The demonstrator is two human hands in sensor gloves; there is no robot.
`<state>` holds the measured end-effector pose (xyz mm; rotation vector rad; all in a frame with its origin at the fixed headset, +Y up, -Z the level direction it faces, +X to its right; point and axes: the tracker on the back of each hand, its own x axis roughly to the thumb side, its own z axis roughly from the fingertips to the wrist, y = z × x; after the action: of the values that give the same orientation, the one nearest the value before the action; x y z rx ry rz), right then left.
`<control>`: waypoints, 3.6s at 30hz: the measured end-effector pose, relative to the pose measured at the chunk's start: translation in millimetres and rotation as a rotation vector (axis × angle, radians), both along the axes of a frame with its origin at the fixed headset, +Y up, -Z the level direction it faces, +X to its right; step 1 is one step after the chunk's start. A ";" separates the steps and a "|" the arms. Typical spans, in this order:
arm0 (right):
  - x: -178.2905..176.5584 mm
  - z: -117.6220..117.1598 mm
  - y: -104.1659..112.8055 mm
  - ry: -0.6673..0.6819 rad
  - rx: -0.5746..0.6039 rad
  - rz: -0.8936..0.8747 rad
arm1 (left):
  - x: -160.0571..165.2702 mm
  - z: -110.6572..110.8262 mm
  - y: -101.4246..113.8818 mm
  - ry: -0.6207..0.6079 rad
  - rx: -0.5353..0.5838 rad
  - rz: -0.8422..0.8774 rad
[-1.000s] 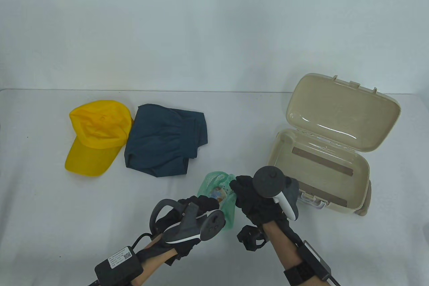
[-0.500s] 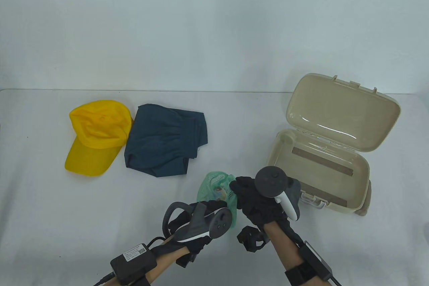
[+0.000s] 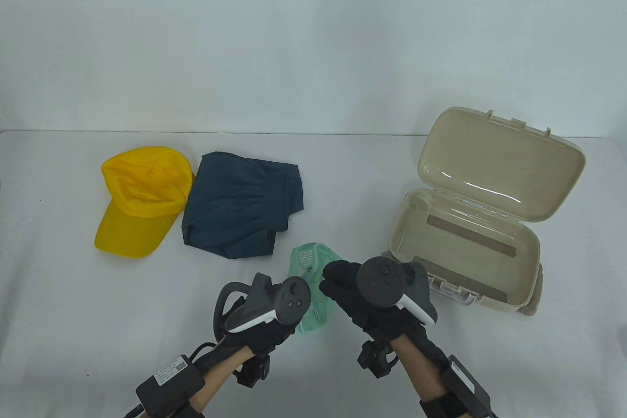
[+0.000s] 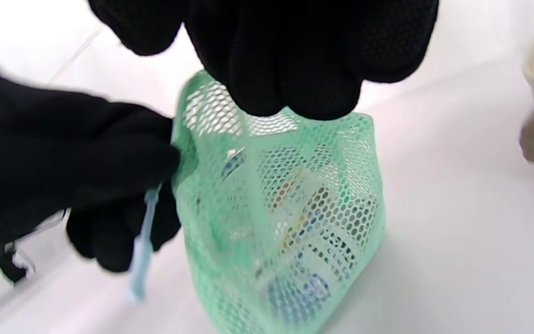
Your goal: Pack suitcase
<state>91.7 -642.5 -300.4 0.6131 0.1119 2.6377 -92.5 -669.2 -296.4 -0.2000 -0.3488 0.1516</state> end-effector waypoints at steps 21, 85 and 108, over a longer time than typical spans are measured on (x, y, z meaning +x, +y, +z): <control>-43.8 22.5 -27.4 -0.022 0.272 0.281 | -6.7 -8.1 25.2 -0.128 -0.033 -0.029; -40.2 20.7 -23.1 0.047 0.148 0.324 | -120.1 3.8 18.9 0.095 0.202 0.141; -129.4 -37.4 -5.2 -0.120 0.087 0.821 | -123.1 3.7 -5.4 0.122 0.180 0.008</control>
<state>-37.8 -647.6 -337.7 0.5003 0.2598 3.4788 -215.7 -674.5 -292.7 -0.0113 -0.2398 0.1388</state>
